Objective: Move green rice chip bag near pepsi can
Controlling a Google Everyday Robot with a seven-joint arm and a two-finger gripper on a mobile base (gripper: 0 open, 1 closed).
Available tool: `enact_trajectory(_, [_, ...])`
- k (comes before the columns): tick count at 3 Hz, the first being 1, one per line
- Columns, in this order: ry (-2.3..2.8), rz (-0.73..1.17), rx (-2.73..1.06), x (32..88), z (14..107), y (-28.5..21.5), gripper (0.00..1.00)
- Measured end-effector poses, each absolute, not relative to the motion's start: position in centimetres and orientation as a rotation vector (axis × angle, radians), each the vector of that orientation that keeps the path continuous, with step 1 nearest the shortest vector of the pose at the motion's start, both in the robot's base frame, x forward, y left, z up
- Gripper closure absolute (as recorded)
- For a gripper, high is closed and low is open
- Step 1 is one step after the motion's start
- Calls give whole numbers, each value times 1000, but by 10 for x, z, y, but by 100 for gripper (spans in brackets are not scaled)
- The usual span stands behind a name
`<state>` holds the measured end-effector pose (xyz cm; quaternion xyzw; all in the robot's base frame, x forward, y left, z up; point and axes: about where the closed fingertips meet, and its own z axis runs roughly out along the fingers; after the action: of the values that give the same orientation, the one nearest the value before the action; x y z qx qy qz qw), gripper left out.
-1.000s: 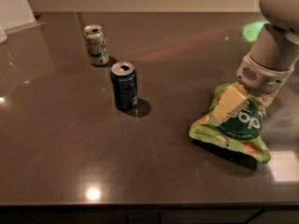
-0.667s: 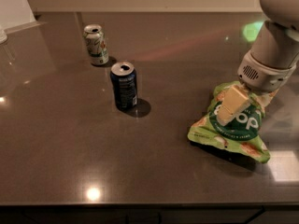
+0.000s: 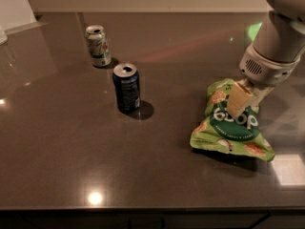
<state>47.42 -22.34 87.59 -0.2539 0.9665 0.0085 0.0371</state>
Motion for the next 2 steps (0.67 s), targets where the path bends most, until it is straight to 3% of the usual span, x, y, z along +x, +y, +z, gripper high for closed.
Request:
enact_trajectory(1, [2966, 27, -780, 474, 878, -223, 100])
enact_trajectory(2, [2920, 68, -878, 484, 879, -208, 100])
